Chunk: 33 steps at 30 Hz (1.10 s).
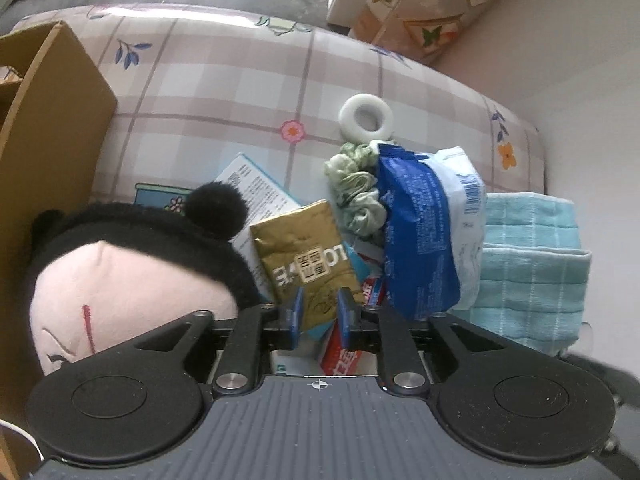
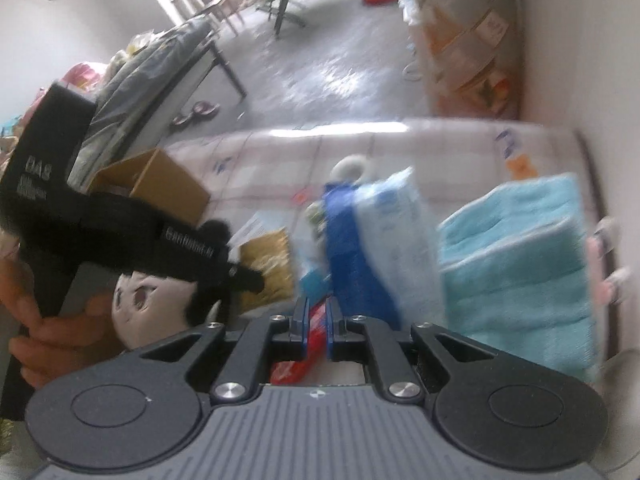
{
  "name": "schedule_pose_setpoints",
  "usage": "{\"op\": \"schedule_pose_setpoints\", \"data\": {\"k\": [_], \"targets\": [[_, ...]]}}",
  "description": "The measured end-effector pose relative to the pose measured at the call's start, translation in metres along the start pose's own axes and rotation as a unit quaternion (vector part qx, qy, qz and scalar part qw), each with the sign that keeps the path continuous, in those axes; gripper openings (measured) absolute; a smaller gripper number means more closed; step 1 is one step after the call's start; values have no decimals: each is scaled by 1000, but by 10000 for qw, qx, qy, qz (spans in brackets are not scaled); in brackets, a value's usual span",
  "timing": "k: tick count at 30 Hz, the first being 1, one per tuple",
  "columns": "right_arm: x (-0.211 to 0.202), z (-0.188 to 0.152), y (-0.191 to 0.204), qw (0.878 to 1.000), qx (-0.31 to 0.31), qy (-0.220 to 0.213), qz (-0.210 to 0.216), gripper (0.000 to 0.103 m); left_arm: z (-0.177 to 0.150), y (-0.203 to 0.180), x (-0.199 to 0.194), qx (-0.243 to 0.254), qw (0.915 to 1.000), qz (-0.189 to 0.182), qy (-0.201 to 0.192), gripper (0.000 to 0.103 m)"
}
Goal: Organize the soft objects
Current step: 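Grasp the gold tissue packet with the left tool while the right tool grasps the blue-white bag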
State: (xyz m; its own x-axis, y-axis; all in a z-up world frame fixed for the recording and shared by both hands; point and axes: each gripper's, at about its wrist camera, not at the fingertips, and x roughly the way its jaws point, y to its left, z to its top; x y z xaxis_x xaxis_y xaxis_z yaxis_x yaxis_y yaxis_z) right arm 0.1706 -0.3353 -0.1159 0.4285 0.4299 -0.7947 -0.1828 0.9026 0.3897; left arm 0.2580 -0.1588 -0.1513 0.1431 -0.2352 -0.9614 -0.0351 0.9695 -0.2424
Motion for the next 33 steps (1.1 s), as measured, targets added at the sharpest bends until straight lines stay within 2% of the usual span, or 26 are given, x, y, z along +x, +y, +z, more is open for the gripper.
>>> {"op": "schedule_pose_setpoints", "data": {"k": [1,3,4,6,8,12,14,16,17,19,22,27,33], "targets": [[3,-2,3,10000,1,54,44,9,0,1,0,-27,10000,17,23,42],[7,-5,9,9999,2,110,82,12,2,2,3,-64,9999,87,87,44],[8,-6,12,9999,-10,105,101,15,2,3,6,-107,9998,148,128,50],[12,-6,16,9999,-60,81,113,24,6,2,9,-160,9998,100,119,55],[15,-5,17,9998,-113,91,112,24,8,1,11,-224,9997,84,94,63],[13,-7,17,9998,-120,104,109,24,17,-9,21,-356,9988,330,79,69],[11,-10,17,9998,-134,128,96,24,23,-16,29,-415,9974,577,123,70],[8,-12,14,9998,-144,146,82,24,28,-20,35,-477,9955,809,146,66],[6,-13,13,9998,-147,146,72,24,30,-22,38,-493,9944,921,133,56],[4,-13,9,9998,-136,122,48,24,31,-24,43,-457,9923,1153,74,46],[0,-13,2,10000,-71,46,9,24,30,-23,47,-395,9898,1367,48,40],[-3,-12,-4,10000,10,-31,-19,24,23,-20,37,-330,9920,1216,0,37],[-3,-11,-4,10000,-64,-62,-31,25,7,-22,17,-282,9968,705,-261,35]]}}
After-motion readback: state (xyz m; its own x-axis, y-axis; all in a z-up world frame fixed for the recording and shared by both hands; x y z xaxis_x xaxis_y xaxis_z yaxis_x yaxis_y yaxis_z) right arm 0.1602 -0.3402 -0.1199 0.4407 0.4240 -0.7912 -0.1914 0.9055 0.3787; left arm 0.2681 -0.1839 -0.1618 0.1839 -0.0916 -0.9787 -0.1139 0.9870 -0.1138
